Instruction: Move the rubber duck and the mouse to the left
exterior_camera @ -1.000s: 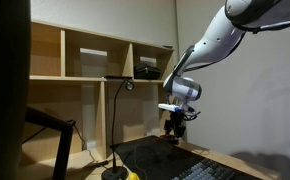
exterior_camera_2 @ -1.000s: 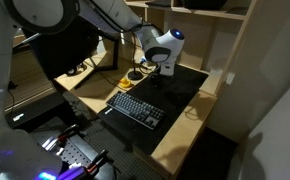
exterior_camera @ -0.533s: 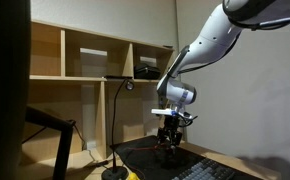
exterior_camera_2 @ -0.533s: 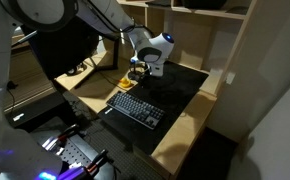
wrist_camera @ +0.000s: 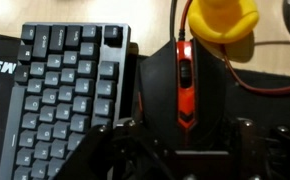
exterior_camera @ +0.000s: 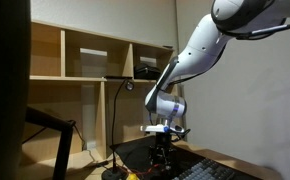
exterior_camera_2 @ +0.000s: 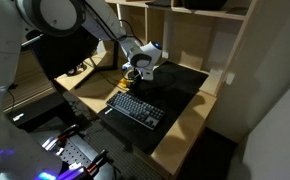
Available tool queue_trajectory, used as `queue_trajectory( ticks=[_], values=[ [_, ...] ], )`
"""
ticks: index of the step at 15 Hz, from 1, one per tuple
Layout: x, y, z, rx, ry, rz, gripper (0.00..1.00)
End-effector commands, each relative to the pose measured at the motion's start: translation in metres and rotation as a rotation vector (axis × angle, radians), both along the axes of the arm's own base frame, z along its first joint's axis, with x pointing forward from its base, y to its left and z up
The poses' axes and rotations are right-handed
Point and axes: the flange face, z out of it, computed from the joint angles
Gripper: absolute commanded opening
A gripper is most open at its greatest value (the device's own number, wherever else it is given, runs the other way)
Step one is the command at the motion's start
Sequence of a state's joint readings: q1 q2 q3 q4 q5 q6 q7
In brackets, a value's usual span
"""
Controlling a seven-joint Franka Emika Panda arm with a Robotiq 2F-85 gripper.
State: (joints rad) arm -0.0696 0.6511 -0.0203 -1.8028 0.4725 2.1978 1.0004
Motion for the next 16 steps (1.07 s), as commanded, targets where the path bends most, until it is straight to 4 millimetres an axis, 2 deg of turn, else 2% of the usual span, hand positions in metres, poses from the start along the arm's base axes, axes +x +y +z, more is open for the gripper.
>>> queue_trajectory(
  ticks=[1, 3, 5, 8, 9, 12, 14, 16],
  values=[
    [0.009, 0.026, -0.027, -0.089, -0.028, 0.089, 0.44],
    [0.022, 0.025, -0.033, -0.189, -0.108, 0.128, 0.44],
    [0.034, 0.022, -0.026, -0.231, -0.182, 0.131, 0.44],
    [0.039, 0.011, -0.029, -0.282, -0.249, 0.12, 0.44],
    [0.039, 0.009, -0.023, -0.271, -0.249, 0.099, 0.92],
    [0.03, 0.008, 0.005, -0.13, -0.155, 0.112, 1.0],
    [0.023, 0.006, 0.028, -0.046, -0.099, 0.146, 1.0],
    [0.019, -0.008, 0.061, 0.009, -0.063, 0.134, 1.0]
  ],
)
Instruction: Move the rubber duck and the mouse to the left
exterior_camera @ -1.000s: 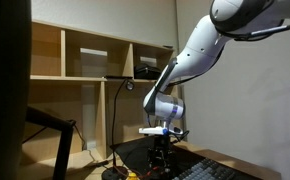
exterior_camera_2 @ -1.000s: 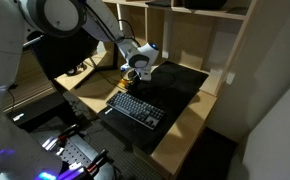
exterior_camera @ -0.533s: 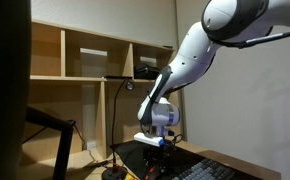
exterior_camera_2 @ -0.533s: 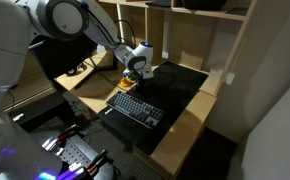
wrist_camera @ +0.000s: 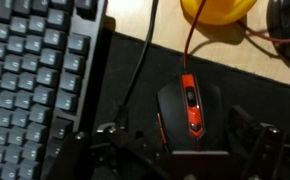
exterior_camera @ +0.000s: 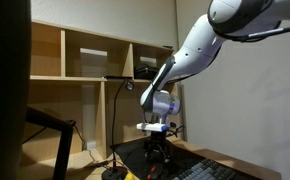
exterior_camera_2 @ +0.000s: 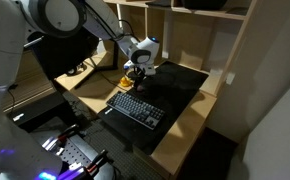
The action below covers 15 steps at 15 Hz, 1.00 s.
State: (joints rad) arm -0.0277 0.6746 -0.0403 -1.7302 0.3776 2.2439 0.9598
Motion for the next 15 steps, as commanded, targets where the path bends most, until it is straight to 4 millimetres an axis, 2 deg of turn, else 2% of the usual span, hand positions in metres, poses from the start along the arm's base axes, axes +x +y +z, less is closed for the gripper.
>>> queue_trajectory(
  ticks=[1, 5, 8, 9, 11, 15],
  values=[
    [-0.01, -0.029, 0.066, 0.099, 0.048, -0.011, 1.0],
    [-0.015, -0.085, 0.127, 0.134, 0.02, -0.113, 1.0],
    [-0.019, -0.122, 0.153, 0.229, -0.056, -0.239, 1.0],
    [-0.014, -0.11, 0.144, 0.171, -0.035, -0.203, 1.0],
    [-0.016, -0.121, 0.15, 0.174, -0.046, -0.223, 1.0],
    [-0.014, -0.109, 0.146, 0.175, -0.038, -0.207, 1.0]
  ],
)
